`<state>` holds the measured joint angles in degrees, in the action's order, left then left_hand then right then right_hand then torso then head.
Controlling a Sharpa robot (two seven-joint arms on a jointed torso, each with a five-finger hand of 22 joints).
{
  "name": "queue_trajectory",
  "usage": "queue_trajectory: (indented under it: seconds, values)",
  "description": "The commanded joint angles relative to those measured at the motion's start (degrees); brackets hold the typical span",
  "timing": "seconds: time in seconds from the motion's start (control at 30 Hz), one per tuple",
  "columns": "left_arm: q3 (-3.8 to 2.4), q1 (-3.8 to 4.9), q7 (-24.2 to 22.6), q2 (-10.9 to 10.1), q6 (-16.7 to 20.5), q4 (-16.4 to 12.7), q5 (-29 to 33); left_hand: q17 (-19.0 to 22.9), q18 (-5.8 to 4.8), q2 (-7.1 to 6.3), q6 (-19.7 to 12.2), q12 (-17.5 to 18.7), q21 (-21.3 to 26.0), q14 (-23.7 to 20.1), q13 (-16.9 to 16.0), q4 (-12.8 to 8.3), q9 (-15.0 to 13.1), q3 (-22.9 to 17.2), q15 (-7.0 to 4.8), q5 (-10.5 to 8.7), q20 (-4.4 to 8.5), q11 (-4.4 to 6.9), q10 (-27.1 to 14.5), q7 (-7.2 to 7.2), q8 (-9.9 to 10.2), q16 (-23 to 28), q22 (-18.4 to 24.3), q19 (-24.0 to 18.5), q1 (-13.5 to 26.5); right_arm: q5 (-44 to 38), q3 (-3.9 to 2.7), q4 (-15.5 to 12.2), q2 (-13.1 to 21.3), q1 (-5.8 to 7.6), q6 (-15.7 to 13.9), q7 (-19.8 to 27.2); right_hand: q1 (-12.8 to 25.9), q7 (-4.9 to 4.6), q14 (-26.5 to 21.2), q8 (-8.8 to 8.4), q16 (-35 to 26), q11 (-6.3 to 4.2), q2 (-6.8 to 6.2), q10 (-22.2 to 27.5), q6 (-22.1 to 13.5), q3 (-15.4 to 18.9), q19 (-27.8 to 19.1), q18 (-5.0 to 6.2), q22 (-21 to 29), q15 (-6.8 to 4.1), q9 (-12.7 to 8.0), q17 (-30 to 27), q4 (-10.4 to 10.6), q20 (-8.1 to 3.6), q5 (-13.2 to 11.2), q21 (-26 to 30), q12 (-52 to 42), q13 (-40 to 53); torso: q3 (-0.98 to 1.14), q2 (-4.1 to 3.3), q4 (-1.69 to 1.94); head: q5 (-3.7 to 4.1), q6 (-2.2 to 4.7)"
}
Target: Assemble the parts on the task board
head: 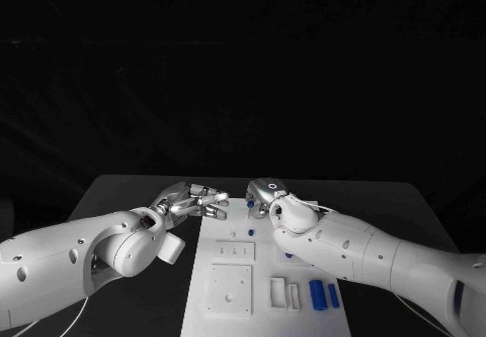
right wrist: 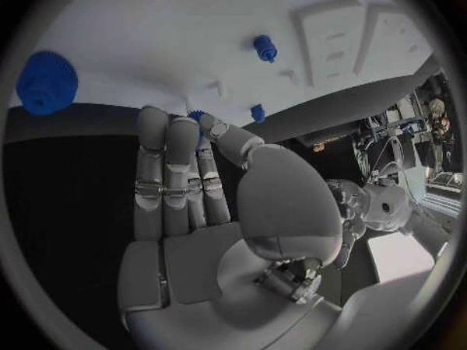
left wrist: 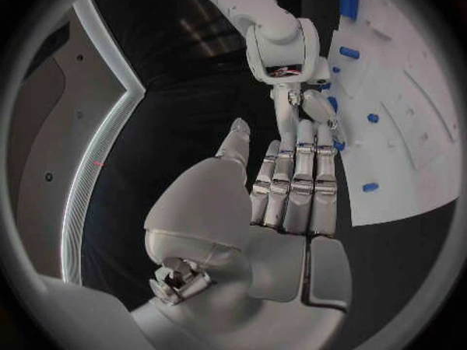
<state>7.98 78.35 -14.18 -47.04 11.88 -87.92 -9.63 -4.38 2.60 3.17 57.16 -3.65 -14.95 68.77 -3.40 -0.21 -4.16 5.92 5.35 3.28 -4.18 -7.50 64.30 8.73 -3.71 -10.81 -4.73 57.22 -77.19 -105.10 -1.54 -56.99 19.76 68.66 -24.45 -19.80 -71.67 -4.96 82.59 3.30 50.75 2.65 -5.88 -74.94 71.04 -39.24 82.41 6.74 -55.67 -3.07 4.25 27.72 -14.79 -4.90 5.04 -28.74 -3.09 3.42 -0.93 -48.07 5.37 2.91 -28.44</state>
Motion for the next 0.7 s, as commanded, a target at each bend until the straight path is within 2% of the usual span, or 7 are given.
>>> queue_trajectory:
  seconds: [0.03, 0.27, 0.4, 0.57, 0.7]
  values:
    - [-0.06, 0.21, -0.3, -0.1, 0.0, -0.3, -0.2, 0.0, -0.18, 0.08, -0.5, 0.1, 0.3, -0.2, -0.1, -0.1, 0.0, 0.0, 0.09, -0.12, -0.34, 0.11, -0.5, 0.0, 0.1, 0.4, 0.0, 0.2, 0.4, -2.0, -0.04, 0.1, -0.1, 0.08, -0.8, -3.6, -0.1, 0.01, 0.1, 0.36, -0.4, -0.52, 0.1, -0.6, 0.2, -0.3, 0.1, 0.76, -0.1, -0.37, 0.1, -0.1, -0.1, 0.16, 0.0, 0.2, -0.3, 0.1, -0.01, -0.02, 0.05, 0.02, -0.16]
    - [-0.07, 0.39, -0.3, -0.2, 0.1, -0.4, -0.2, 0.0, -0.18, 0.08, -0.5, 0.1, 0.3, -0.2, -0.1, -0.1, 0.0, 0.0, 0.09, -0.12, -0.34, 0.11, -0.5, 0.0, 0.1, 0.4, 0.0, 0.2, 0.4, -2.3, -0.06, 0.7, -0.2, 0.13, -1.1, -4.2, -0.1, 0.03, 0.1, 0.37, -0.4, -0.54, -0.02, -0.6, 0.3, -0.4, 0.2, 0.76, -0.3, -0.39, 0.1, 0.0, 0.0, 0.15, 0.0, 0.3, -0.3, 0.1, 0.04, -0.12, -0.12, -0.1, -0.08]
    - [-0.07, 0.5, -0.3, -0.1, -0.1, -0.4, -0.2, 0.0, -0.18, 0.08, -0.5, 0.1, 0.3, -0.2, -0.1, -0.1, 0.0, 0.0, 0.09, -0.12, -0.34, 0.11, -0.5, 0.0, 0.1, 0.4, 0.0, 0.2, 0.4, -2.3, -0.06, 1.3, -0.9, 0.1, -1.2, -4.1, -0.1, 0.03, 0.1, 0.37, -0.4, -0.54, -0.02, -0.6, 0.3, -0.4, 0.2, 0.76, -0.3, -0.39, 0.1, 0.0, 0.0, 0.15, 0.0, 0.3, -0.3, 0.1, 0.03, -0.18, 0.18, 0.11, -0.17]
    - [-0.07, 0.64, -0.3, -0.1, -0.1, -0.3, -0.2, 0.0, -0.18, 0.08, -0.5, 0.1, 0.3, -0.2, -0.1, -0.1, 0.0, 0.0, 0.09, -0.12, -0.34, 0.11, -0.5, 0.0, 0.1, 0.4, 0.0, 0.2, 0.4, -2.1, -0.06, 2.2, -1.6, -0.15, -1.2, -3.9, -0.1, 0.03, 0.1, 0.36, -0.5, -0.54, -0.12, -0.7, 0.3, -0.5, 0.3, 0.74, -0.7, -0.4, 0.1, 0.0, 0.0, 0.13, 0.0, 0.7, -0.3, 0.1, 0.15, -0.36, 0.48, -0.02, -0.25]
    - [-0.07, 0.77, -0.2, -0.3, -0.2, -0.3, -0.2, 0.0, -0.16, 0.0, -0.5, 0.1, 0.3, -0.2, -0.1, -0.1, -0.1, -0.1, 0.1, -0.15, -0.35, 0.11, -0.5, 0.0, 0.1, 0.4, 0.1, 0.1, 0.5, -1.6, -0.05, 2.7, -1.8, -0.24, -1.0, -3.6, 0.0, 0.03, 0.1, 0.36, -0.5, -0.54, -0.17, -0.6, 0.3, -0.6, 0.4, 0.74, -1.0, -0.4, 0.1, 0.0, 0.1, 0.13, 0.2, 1.0, -0.2, 0.1, 0.03, -0.52, 0.61, 0.15, -0.27]
